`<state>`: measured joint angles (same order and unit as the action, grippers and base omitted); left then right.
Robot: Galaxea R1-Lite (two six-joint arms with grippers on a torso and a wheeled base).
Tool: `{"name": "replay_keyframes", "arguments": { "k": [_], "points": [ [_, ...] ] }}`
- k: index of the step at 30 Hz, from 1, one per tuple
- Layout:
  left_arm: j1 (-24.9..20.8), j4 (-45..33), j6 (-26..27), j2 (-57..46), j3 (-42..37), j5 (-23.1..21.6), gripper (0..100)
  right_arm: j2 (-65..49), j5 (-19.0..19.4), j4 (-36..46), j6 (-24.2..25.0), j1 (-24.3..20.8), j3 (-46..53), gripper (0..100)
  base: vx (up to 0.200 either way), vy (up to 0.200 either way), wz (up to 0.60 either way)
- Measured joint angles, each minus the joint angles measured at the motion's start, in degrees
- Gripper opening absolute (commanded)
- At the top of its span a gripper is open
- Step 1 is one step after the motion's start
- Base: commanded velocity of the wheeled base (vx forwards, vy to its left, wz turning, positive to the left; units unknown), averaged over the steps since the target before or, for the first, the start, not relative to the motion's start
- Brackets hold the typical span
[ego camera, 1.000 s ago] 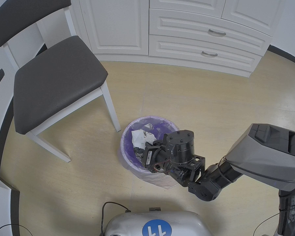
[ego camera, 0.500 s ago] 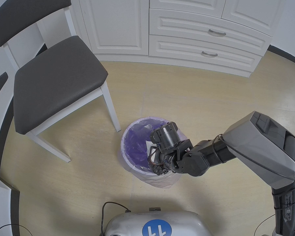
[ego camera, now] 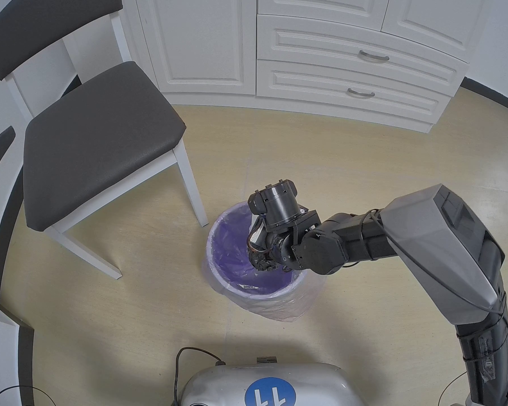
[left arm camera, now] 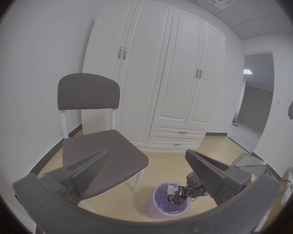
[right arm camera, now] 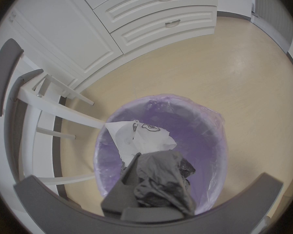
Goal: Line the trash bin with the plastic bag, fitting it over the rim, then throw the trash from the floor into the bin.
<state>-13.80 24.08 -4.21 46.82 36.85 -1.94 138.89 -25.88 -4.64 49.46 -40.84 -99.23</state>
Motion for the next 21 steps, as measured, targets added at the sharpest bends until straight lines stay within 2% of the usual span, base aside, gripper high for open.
{"name": "replay_keyframes", "arguments": {
  "k": [5, 14, 18, 21],
  "points": [
    [0.0, 0.0, 0.0, 0.0, 0.0, 0.0, 100, 2.2, -0.7, 4.8, -1.1, 1.3, -2.6, 0, 0.000, 0.000, 0.00],
    [0.0, 0.0, 0.0, 0.0, 0.0, -0.1, 100, 5.0, -6.8, 18.3, -1.5, 4.5, -11.8, 0, 0.000, 0.000, 0.00],
    [0.0, 0.0, 0.0, -0.1, 0.0, -0.1, 100, 6.3, -7.4, 19.7, -0.8, 4.7, -14.4, 0, 0.000, 0.000, 0.00],
    [0.0, 0.0, 0.0, -0.1, 0.0, -0.1, 100, 6.8, -6.8, 19.6, 1.5, 3.8, -15.0, 0, 0.000, 0.000, 0.00]
  ]
}}
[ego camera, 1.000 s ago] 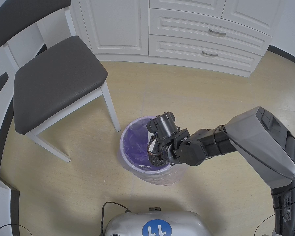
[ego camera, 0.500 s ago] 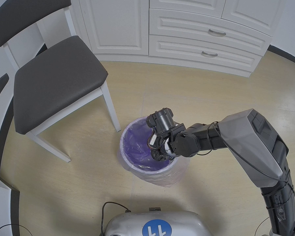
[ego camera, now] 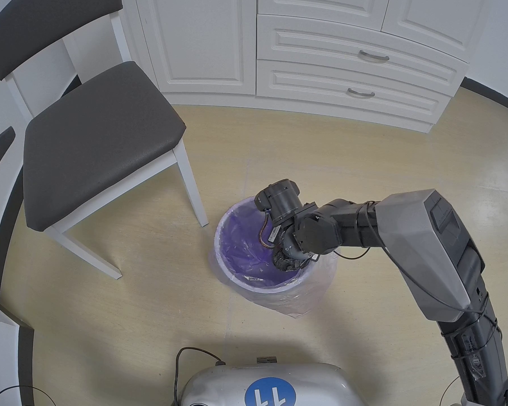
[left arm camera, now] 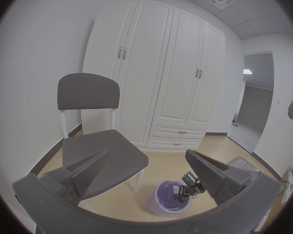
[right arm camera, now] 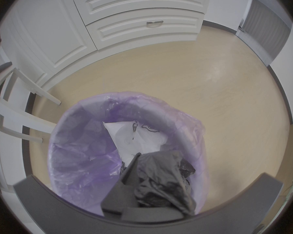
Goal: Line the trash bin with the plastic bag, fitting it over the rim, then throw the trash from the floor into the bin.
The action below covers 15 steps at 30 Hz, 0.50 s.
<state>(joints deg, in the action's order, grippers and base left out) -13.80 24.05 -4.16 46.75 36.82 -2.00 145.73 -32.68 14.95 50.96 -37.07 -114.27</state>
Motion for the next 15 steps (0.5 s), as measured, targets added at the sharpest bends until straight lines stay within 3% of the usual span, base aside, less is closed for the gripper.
{"name": "replay_keyframes", "arguments": {
  "k": [6, 15],
  "points": [
    [0.0, -0.1, 1.5, 0.0, -0.2, 0.0, 100, 0.9, 3.1, -0.4, 5.0, -2.7, -0.3, 0, 0.000, 0.000, 0.00],
    [-0.1, 0.0, 2.0, 0.0, -0.6, 0.0, 100, 4.2, 4.9, -8.3, 6.9, -3.5, -0.4, 0, 0.000, 0.000, 0.00]
  ]
}}
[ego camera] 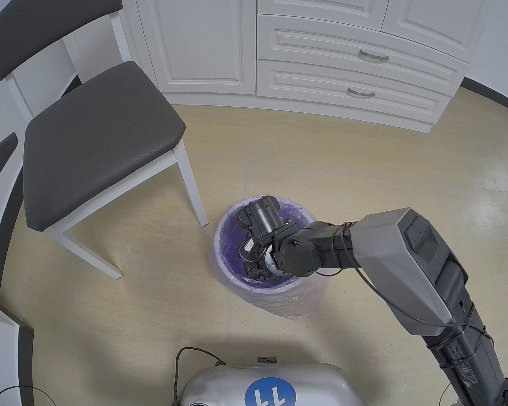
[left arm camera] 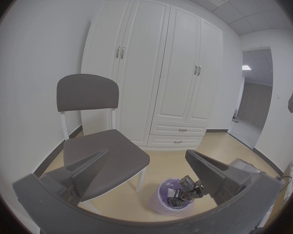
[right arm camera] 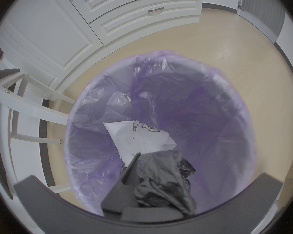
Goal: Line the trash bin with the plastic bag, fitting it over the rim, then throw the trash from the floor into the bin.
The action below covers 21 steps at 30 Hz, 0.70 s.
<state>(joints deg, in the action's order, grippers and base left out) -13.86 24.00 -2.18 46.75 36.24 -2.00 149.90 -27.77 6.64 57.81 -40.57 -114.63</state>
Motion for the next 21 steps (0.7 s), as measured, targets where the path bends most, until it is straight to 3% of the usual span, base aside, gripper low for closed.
{"name": "replay_keyframes", "arguments": {
  "k": [6, 13, 21],
  "points": [
    [-0.1, 0.0, 0.0, 0.0, 0.0, 0.0, 100, 2.6, 0.5, -4.1, 2.0, 0.0, 0.0, 0, 0.000, 0.000, 0.00],
    [-0.2, 0.0, 0.0, 0.0, 0.0, 0.0, 100, 5.3, 0.5, -4.1, -0.4, 0.2, 0.0, 0, 0.000, 0.000, 0.00],
    [-0.1, 0.0, 0.0, 0.0, -0.1, -0.1, 100, 4.5, 0.4, -3.6, 0.5, 0.1, 0.0, 0, 0.000, 0.000, 0.00]
  ]
}}
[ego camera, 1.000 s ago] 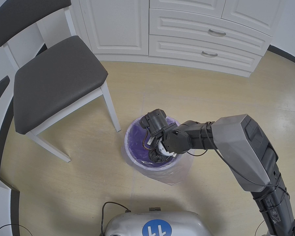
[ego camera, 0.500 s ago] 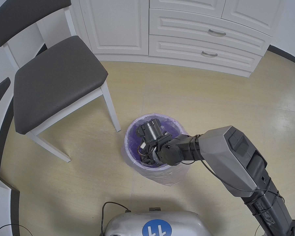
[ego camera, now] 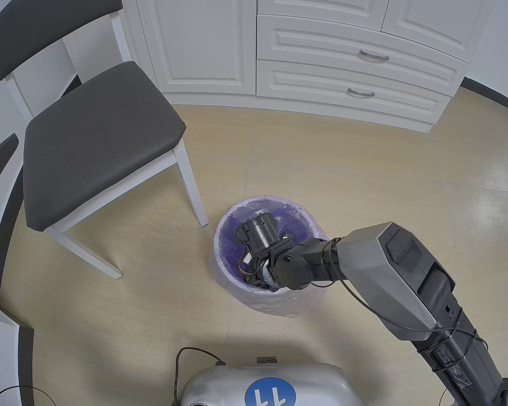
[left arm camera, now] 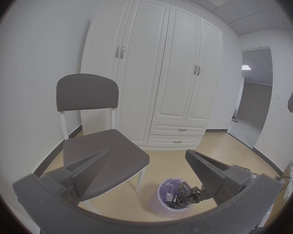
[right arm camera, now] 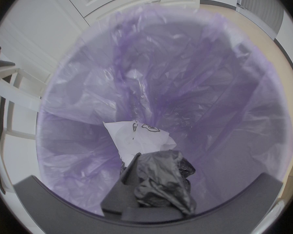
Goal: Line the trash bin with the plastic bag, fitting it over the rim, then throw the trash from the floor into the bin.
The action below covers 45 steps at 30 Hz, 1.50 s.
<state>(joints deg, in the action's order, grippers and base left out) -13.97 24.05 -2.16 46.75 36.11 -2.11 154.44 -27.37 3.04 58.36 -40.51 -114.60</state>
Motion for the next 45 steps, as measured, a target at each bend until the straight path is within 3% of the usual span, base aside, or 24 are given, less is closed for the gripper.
{"name": "replay_keyframes", "arguments": {
  "k": [19, 20, 38, 45],
  "points": [
    [0.0, 0.1, 0.0, -0.1, -0.1, 0.0, 100, -4.8, -0.4, 3.7, 0.4, 0.4, 0.0, 0, 0.000, 0.000, 0.00],
    [0.0, 0.1, 0.0, -0.1, -0.1, 0.0, 100, -4.7, -0.4, 3.7, 0.4, 0.4, 0.0, 100, 0.000, 0.000, 0.00],
    [0.0, 0.1, 0.0, -0.3, -0.1, 0.1, 100, -5.3, -0.4, 3.7, 0.5, 0.5, 0.0, 100, 0.000, 0.000, 0.00],
    [-0.1, 0.0, 0.1, -0.4, -0.1, 0.0, 100, -7.6, -2.0, 6.5, -0.3, 0.8, 0.0, 100, 0.000, 0.000, 0.00]
  ]
}}
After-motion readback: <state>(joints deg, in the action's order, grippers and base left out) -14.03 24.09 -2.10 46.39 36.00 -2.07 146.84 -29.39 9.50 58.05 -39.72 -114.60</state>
